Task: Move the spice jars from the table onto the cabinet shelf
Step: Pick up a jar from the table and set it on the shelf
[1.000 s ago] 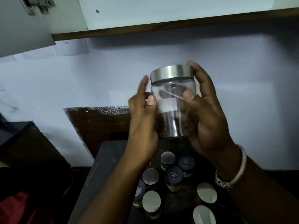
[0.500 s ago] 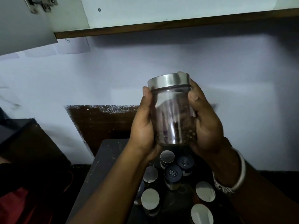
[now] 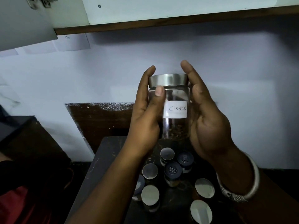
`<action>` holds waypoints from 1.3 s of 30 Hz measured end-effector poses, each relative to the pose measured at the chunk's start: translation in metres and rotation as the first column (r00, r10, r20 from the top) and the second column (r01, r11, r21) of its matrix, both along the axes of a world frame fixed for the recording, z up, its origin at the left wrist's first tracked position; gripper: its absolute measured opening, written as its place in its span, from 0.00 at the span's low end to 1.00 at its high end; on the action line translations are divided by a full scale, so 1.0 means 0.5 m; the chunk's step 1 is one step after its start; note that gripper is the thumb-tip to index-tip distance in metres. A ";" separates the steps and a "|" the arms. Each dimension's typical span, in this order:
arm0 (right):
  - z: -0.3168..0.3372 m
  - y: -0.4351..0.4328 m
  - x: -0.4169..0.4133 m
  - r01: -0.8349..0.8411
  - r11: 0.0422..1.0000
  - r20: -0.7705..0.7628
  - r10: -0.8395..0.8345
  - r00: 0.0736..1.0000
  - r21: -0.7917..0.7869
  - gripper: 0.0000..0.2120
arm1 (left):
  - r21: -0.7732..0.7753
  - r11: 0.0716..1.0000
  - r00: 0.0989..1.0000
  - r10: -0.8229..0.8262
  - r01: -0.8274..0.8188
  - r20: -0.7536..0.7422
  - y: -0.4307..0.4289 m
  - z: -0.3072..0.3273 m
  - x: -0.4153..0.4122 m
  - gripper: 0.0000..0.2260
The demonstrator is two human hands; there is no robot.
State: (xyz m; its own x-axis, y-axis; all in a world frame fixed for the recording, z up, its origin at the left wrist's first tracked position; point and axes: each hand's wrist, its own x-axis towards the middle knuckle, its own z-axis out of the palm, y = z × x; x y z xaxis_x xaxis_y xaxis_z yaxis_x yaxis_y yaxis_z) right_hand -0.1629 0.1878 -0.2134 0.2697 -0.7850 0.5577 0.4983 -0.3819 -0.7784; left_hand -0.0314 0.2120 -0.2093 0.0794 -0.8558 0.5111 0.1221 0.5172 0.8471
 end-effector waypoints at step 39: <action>0.298 -0.166 0.111 0.315 0.767 -0.335 -0.556 0.761 -0.559 0.38 | -0.258 0.960 0.992 0.121 -0.107 0.042 -0.204 0.262 0.169 0.19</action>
State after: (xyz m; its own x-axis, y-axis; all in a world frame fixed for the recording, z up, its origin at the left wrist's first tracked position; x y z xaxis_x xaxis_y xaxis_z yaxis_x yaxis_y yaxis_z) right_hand -0.1076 0.1045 -0.0646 0.2749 -0.5735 0.7717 -0.1830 -0.8192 -0.5436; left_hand 0.0532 0.1101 -0.0785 0.1334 -0.6833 0.7178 0.0053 0.7248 0.6889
